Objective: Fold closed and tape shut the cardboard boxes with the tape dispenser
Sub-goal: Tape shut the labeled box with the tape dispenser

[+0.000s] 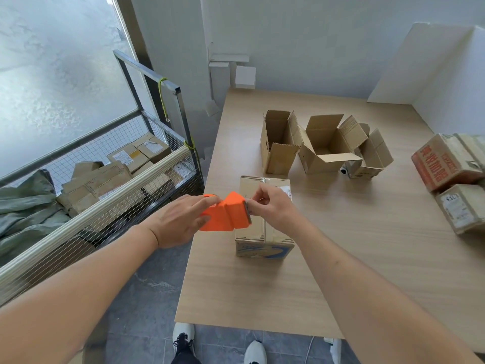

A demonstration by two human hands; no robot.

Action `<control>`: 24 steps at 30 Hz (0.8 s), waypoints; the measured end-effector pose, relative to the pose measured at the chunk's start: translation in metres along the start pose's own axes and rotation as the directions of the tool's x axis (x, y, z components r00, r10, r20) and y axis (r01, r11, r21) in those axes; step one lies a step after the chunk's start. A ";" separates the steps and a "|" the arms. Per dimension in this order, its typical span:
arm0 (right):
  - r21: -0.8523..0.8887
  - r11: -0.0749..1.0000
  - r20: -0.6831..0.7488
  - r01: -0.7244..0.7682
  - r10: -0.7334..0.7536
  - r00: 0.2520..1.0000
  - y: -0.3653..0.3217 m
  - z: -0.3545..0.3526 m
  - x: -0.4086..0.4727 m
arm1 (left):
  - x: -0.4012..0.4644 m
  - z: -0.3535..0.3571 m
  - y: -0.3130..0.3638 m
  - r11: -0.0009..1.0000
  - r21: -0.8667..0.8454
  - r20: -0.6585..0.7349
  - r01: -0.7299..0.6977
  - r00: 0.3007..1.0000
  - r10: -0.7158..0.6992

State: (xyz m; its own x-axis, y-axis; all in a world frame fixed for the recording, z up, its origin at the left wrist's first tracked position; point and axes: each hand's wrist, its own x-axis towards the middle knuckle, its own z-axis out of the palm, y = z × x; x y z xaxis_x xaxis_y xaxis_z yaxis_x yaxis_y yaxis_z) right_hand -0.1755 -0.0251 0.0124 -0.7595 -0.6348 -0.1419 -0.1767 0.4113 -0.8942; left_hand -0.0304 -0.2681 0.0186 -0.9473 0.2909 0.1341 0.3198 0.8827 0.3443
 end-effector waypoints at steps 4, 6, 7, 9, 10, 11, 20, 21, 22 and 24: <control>0.141 0.990 0.009 -0.020 0.019 1.000 0.003 -0.009 -0.006 | -0.002 -0.002 0.008 0.999 -0.048 -0.059 0.003 0.998 -0.006; 0.082 0.996 0.019 -0.029 0.028 0.999 0.003 -0.010 -0.009 | 0.000 -0.002 0.011 0.999 -0.045 -0.047 -0.016 0.999 0.014; 0.050 0.998 0.020 -0.038 0.037 0.999 0.003 -0.010 -0.010 | 0.002 -0.002 0.011 0.999 -0.036 -0.038 -0.024 0.999 0.023; 0.005 0.998 0.003 -0.065 0.065 0.998 0.003 -0.009 -0.013 | 0.004 0.000 0.010 0.999 -0.004 -0.031 -0.034 0.999 0.034; -0.006 0.997 -0.007 -0.081 0.081 0.997 0.003 -0.010 -0.014 | 0.004 0.000 0.010 0.999 0.010 -0.035 -0.034 0.999 0.034; -0.011 0.995 -0.013 -0.098 0.098 0.995 0.004 -0.010 -0.016 | 0.004 0.000 0.010 0.999 0.019 -0.038 -0.026 0.999 0.027; -0.018 0.977 -0.064 -0.213 0.212 0.975 0.017 -0.006 -0.028 | 0.013 0.001 0.023 0.995 0.075 -0.069 0.064 0.996 -0.059; -0.007 0.974 -0.069 -0.226 0.225 0.972 0.020 -0.006 -0.030 | 0.014 0.002 0.023 0.996 0.062 -0.062 0.058 0.997 -0.054; -0.001 0.971 -0.073 -0.237 0.237 0.969 0.022 -0.006 -0.033 | 0.015 0.003 0.024 0.998 0.047 -0.059 0.048 0.997 -0.046; 0.009 0.967 -0.085 -0.255 0.255 0.963 0.025 -0.005 -0.038 | 0.018 0.007 0.025 0.999 0.009 -0.059 0.036 0.998 -0.035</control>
State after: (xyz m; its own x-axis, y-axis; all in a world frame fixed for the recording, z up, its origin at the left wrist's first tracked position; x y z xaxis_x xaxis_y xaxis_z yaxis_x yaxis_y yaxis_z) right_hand -0.1545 0.0121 -0.0022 -0.8301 -0.4509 -0.3282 0.0283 0.5537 -0.8322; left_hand -0.0394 -0.2379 0.0237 -0.9553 0.2374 0.1762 0.2854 0.8959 0.3405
